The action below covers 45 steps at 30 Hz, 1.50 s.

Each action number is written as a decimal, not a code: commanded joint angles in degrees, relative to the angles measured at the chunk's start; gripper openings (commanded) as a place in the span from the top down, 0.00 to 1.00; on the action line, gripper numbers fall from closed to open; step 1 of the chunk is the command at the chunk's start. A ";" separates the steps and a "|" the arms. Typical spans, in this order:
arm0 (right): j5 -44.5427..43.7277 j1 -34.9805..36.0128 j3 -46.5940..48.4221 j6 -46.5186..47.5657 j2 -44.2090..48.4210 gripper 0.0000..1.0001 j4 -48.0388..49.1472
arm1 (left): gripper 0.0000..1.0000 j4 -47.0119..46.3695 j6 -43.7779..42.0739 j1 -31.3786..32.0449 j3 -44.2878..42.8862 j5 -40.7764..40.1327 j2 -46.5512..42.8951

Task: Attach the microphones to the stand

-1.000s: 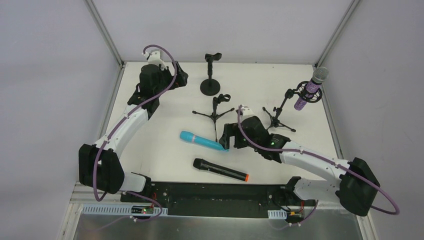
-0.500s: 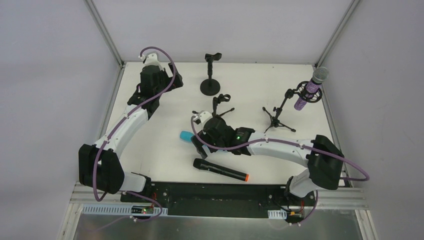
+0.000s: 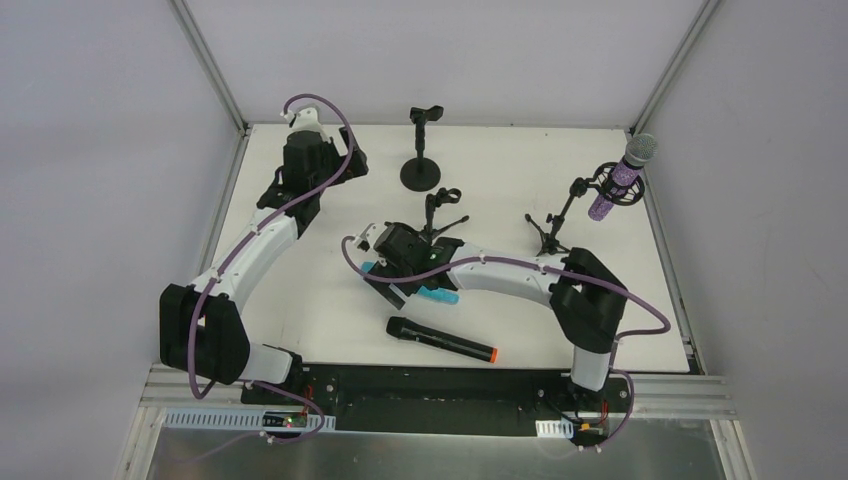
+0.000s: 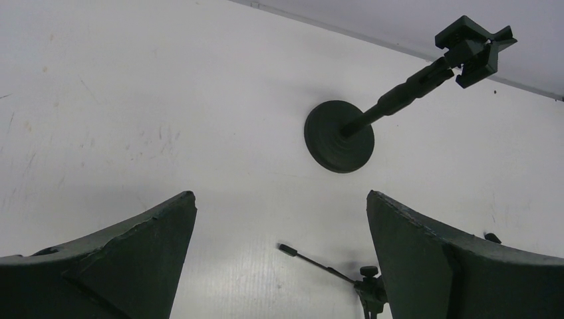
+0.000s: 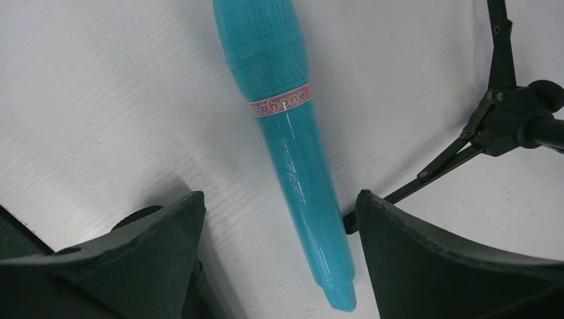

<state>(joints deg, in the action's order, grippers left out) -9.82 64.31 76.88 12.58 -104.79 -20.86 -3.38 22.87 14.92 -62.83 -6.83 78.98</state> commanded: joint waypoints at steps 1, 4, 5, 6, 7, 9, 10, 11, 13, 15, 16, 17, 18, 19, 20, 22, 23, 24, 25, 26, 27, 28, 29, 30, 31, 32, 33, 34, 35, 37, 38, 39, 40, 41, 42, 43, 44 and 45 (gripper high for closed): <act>6.01 -2.48 3.72 3.61 -1.53 0.14 -3.68 | 0.01 -0.23 -0.48 -0.06 -0.78 1.66 0.21; 8.28 -3.06 4.47 5.14 -2.96 0.15 -4.32 | 0.01 -0.20 -0.31 -0.06 -0.82 2.21 0.31; 8.24 -3.18 4.95 5.63 -3.61 0.16 -4.87 | 0.01 -0.22 -0.29 -0.06 -0.88 2.40 0.39; 8.31 -3.33 5.63 6.05 -4.31 0.16 -5.72 | 0.01 -0.18 -0.21 -0.06 -0.89 2.63 0.44; 8.65 -3.53 6.51 6.55 -5.30 0.18 -6.43 | 0.01 -0.22 -0.20 -0.06 -0.89 2.73 0.47; 11.57 -4.28 8.04 7.15 -6.77 0.22 -7.66 | 0.01 -0.22 -0.10 -0.06 -0.91 2.92 0.49; 13.03 -4.62 9.00 7.44 -7.72 0.24 -8.49 | 0.01 -0.23 -0.04 -0.06 -0.97 3.06 0.48; 13.86 -4.78 10.08 7.70 -8.74 0.26 -9.34 | 0.01 -0.23 -0.02 -0.11 -0.99 3.19 0.50; 14.67 -4.87 11.81 8.33 -10.59 0.28 -10.75 | 0.01 -0.23 0.02 -0.06 -0.99 3.48 0.61; 14.65 -4.89 13.30 8.36 -12.45 0.31 -11.64 | 0.01 -0.23 0.07 -0.05 -1.07 3.58 0.57; 14.25 -4.89 14.34 7.99 -13.43 0.33 -12.23 | 0.00 -0.23 0.07 -0.06 -1.11 3.72 0.59; 13.67 -4.93 15.33 7.42 -14.43 0.35 -12.94 | 0.00 -0.23 0.07 -0.06 -1.07 3.78 0.63; 12.88 -5.09 16.37 6.57 -15.30 0.39 -13.71 | 0.00 -0.23 0.13 0.01 -1.11 3.83 0.58; 12.54 -5.25 17.26 5.76 -16.06 0.42 -7.62 | 0.00 -0.23 0.07 -0.05 -1.16 3.98 0.60; 12.03 -5.53 17.90 4.32 -16.67 0.44 -13.85 | 0.00 -0.23 0.07 -0.06 -1.16 3.99 0.57; 12.63 -6.46 18.70 1.31 -17.18 0.47 -14.95 | 0.00 -0.22 0.09 -0.02 -1.16 4.08 0.58; 13.14 -6.89 18.88 -0.26 -17.19 0.50 -14.99 | 0.00 -0.23 0.15 -0.06 -1.16 4.11 0.56; 13.65 -7.37 18.87 -1.51 -17.12 0.53 -14.93 | 0.00 -0.23 0.15 -0.04 -1.20 4.18 0.54; 13.73 -7.63 18.79 -2.65 -16.88 0.57 -14.64 | 0.00 -0.23 0.15 -0.05 -1.21 4.19 0.56; 13.44 -7.75 18.60 -3.52 -16.73 0.63 -14.50 | 0.00 -0.23 0.15 -0.06 -1.21 4.27 0.56; 12.83 -7.86 18.47 -4.55 -16.53 0.71 -14.41 | 0.00 -0.18 0.15 -0.06 -1.21 4.34 0.56; 12.42 -7.93 18.34 -5.03 -16.31 0.76 -14.20 | 0.00 -0.22 0.15 -0.06 -1.17 4.34 0.60; 11.97 -7.97 18.12 -5.37 -16.13 0.80 -14.08 | 0.00 -0.23 0.15 -0.06 -1.17 4.37 0.63; 11.53 -8.02 17.86 -5.40 -15.96 0.82 -13.92 | 0.00 -0.23 0.15 -0.06 -1.27 4.37 0.61; 11.19 -8.00 17.60 -5.20 -15.82 0.81 -13.77 | 0.00 -0.22 0.15 -0.05 -1.19 4.41 0.57; 10.76 -8.00 17.31 -4.99 -15.56 0.80 -13.77 | 0.00 -0.18 0.15 -0.06 -1.30 4.43 0.63; 10.30 -7.91 16.99 -4.77 -15.32 0.77 -13.77 | 0.00 -0.21 0.15 -0.06 -1.30 4.44 0.64; 10.19 -7.91 16.63 -4.43 -15.14 0.72 -13.77 | 0.00 -0.22 0.15 -0.06 -1.27 4.46 0.64; 10.18 -7.92 16.13 -4.13 -14.79 0.66 -13.69 | 0.00 -0.23 0.15 -0.02 -1.27 4.46 0.64; 7.96 -7.81 14.82 -3.37 -13.94 0.54 -13.39 | 0.00 -0.20 0.15 -0.06 -1.24 4.51 0.65; 7.64 -7.75 14.03 -3.02 -13.34 0.51 -12.94 | 0.00 -0.20 0.15 -0.06 -1.24 4.50 0.66; 7.38 -7.72 13.27 -2.55 -12.76 0.48 -12.53 | 0.00 -0.19 0.15 -0.06 -1.24 4.53 0.71; 7.07 -7.56 12.52 -2.18 -12.19 0.47 -12.17 | 0.00 -0.22 0.15 -0.06 -1.30 4.61 0.75; 6.35 -7.42 11.82 -1.90 -11.71 0.45 -11.60 | 0.00 -0.23 0.15 -0.06 -1.31 4.64 0.74; 5.90 -7.23 11.28 -1.82 -11.40 0.44 -11.19 | 0.00 -0.23 0.15 -0.05 -1.25 4.71 0.75; 5.44 -7.14 10.93 -1.65 -11.17 0.43 -11.06 | 0.00 -0.23 0.15 -0.06 -1.26 4.72 0.76; 5.18 -6.98 10.78 -1.52 -11.18 0.43 -10.97 | 0.00 -0.23 0.20 -0.02 -1.29 4.72 0.81; 4.97 -6.91 10.86 -1.48 -11.34 0.44 -10.88 | 0.00 -0.22 0.23 -0.04 -1.33 4.72 0.87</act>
<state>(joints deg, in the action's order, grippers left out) -2.07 56.73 88.60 10.02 -119.07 -31.73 -3.36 22.98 14.92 -62.83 -3.40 79.61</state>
